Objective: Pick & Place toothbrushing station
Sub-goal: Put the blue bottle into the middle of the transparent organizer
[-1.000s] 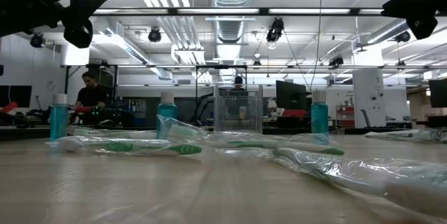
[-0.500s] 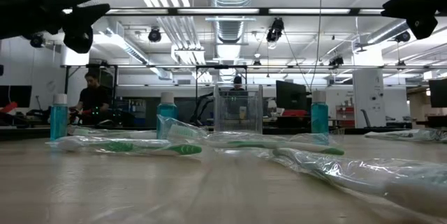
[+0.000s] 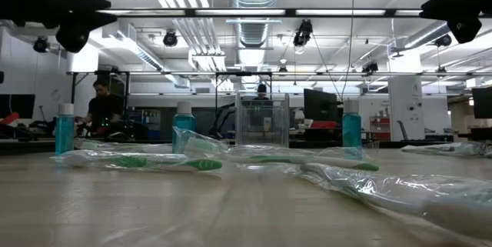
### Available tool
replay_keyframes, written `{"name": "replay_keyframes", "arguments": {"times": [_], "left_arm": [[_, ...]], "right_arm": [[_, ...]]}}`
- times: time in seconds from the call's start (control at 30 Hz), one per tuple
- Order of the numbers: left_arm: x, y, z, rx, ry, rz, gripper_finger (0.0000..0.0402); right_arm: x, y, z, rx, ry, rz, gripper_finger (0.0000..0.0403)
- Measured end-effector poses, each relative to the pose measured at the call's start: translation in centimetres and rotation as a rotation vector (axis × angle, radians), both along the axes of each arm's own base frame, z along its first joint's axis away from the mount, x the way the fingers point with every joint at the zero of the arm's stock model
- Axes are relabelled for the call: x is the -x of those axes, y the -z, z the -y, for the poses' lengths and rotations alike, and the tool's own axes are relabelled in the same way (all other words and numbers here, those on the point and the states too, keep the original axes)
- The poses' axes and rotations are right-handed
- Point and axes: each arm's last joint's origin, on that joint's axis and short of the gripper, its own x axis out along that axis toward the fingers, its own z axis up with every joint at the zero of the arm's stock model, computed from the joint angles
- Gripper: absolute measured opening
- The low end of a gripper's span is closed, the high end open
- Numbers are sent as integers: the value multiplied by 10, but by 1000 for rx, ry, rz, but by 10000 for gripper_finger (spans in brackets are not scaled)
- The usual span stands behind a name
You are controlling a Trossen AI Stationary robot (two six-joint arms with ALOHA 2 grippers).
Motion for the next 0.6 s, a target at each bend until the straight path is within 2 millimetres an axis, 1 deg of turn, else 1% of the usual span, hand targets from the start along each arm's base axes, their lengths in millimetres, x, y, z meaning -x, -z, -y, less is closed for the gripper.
{"name": "replay_keyframes", "arguments": {"times": [0.13,0.4,0.6], "left_arm": [[-1,-1,-1,37,-36,-43,156],[-8,3,0,74,-53,-100,156],[-8,10,-3,166,-166,-150,156]], "right_arm": [[0,0,0,0,0,0,80],[0,0,0,0,0,0,68],[0,0,0,0,0,0,72]]}}
